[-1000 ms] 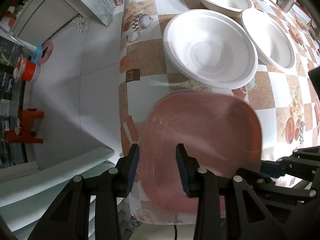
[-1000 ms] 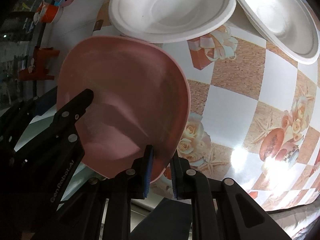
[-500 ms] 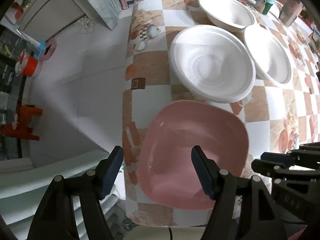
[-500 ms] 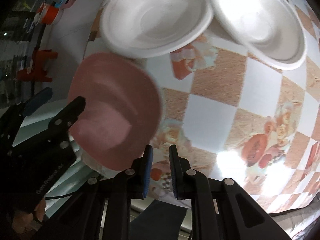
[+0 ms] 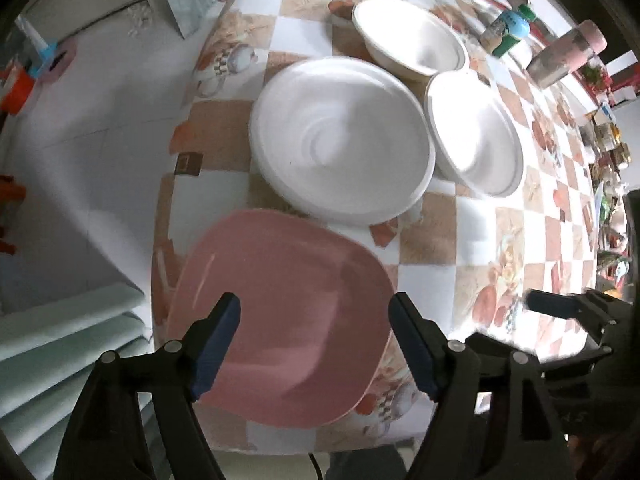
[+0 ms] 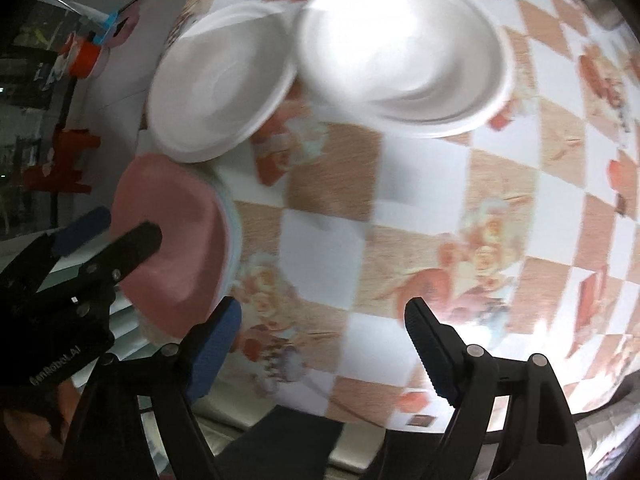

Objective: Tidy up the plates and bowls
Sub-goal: 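Lower the pink plate onto the blue plate and open both grippers, then move both grippers toward a white paper bowl on the table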

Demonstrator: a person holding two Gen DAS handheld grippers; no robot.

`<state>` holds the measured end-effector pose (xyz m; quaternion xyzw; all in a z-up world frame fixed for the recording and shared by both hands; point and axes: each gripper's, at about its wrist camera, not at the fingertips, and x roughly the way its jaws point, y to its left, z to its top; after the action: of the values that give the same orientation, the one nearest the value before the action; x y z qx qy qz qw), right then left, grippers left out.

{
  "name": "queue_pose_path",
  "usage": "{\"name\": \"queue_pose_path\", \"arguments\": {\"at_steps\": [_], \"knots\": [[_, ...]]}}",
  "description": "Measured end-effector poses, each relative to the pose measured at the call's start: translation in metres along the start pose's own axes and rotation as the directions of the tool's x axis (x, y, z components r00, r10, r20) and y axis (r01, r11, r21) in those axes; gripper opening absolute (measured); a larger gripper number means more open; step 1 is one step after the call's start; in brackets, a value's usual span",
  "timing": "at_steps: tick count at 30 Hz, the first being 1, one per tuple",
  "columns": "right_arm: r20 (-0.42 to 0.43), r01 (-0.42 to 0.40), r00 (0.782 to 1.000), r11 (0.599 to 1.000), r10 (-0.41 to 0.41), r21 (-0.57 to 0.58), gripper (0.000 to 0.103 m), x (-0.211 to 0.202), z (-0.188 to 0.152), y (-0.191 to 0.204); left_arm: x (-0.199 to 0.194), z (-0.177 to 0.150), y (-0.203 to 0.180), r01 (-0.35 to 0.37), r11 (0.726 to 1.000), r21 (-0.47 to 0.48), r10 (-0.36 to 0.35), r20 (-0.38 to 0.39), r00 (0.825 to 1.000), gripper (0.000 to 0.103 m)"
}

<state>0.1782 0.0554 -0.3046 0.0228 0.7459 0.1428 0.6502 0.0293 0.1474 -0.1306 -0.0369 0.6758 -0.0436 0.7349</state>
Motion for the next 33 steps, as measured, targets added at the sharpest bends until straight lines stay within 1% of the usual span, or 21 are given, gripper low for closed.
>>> {"name": "queue_pose_path", "arguments": {"at_steps": [1,2,3,4,6,9,13,16,19,22,23,26,27,29,30,33], "knots": [[0.003,0.029,1.0,0.999,-0.029,-0.012,0.1,-0.001,-0.002,-0.002,-0.002,-0.001,-0.003,-0.005,1.0,0.004,0.005,0.022,1.0,0.085],[0.013,0.042,0.999,0.999,-0.042,-0.017,0.103,-0.004,-0.002,-0.004,-0.004,-0.001,-0.006,0.001,1.0,0.005,-0.001,0.035,0.999,0.087],[0.024,0.06,0.998,0.998,-0.059,-0.022,0.103,-0.007,-0.004,-0.006,-0.006,-0.001,-0.008,0.014,1.0,0.003,-0.014,0.047,0.999,0.092],[0.031,0.071,0.997,0.997,-0.07,-0.022,0.103,-0.011,-0.007,-0.008,-0.007,0.0,-0.01,0.025,1.0,0.003,-0.025,0.048,0.999,0.103],[0.031,0.069,0.997,0.998,-0.069,-0.005,0.103,-0.016,-0.011,-0.015,-0.006,0.005,-0.013,0.037,0.999,0.0,-0.037,0.033,0.999,0.103],[0.032,0.054,0.998,0.998,-0.055,0.031,0.103,-0.023,-0.013,-0.03,-0.004,0.014,-0.019,0.007,1.0,0.01,-0.007,0.012,1.0,0.103],[0.041,0.059,0.997,0.997,-0.061,0.055,0.103,-0.035,-0.011,-0.047,-0.01,0.027,-0.031,0.019,1.0,0.001,-0.019,0.013,1.0,0.103],[0.046,0.056,0.997,0.997,-0.059,0.059,0.103,-0.043,-0.01,-0.068,-0.016,0.034,-0.045,0.011,1.0,0.01,-0.011,0.009,1.0,0.103],[0.053,0.051,0.997,0.997,-0.055,0.058,0.103,-0.055,0.005,-0.091,-0.018,0.041,-0.062,-0.029,1.0,0.004,0.029,-0.021,0.999,0.103],[0.052,0.058,0.997,0.997,-0.061,0.054,0.103,-0.064,0.021,-0.102,-0.018,0.046,-0.076,-0.045,0.999,-0.017,0.045,-0.031,0.999,0.103],[0.055,0.055,0.997,0.997,-0.058,0.055,0.103,-0.063,0.031,-0.111,-0.017,0.049,-0.081,-0.067,0.997,-0.025,0.067,-0.028,0.997,0.103],[0.064,0.052,0.996,0.997,-0.055,0.049,0.103,-0.07,0.045,-0.124,-0.012,0.061,-0.091,-0.14,0.989,-0.051,0.139,-0.03,0.99,0.103],[0.065,0.054,0.996,0.997,-0.057,0.046,0.103,-0.07,0.049,-0.129,-0.011,0.064,-0.093,-0.154,0.986,-0.058,0.152,-0.028,0.988,0.103],[0.066,0.065,0.996,0.997,-0.067,0.035,0.103,-0.069,0.063,-0.136,-0.006,0.074,-0.097,-0.198,0.977,-0.076,0.197,-0.026,0.98,0.103],[0.068,0.071,0.995,0.997,-0.073,0.035,0.103,-0.067,0.068,-0.138,-0.001,0.082,-0.099,-0.235,0.969,-0.081,0.233,-0.026,0.972,0.103],[0.084,0.076,0.993,0.996,-0.08,0.048,0.103,-0.07,0.088,-0.15,0.008,0.098,-0.101,-0.312,0.946,-0.092,0.311,-0.019,0.95,0.103]]}}
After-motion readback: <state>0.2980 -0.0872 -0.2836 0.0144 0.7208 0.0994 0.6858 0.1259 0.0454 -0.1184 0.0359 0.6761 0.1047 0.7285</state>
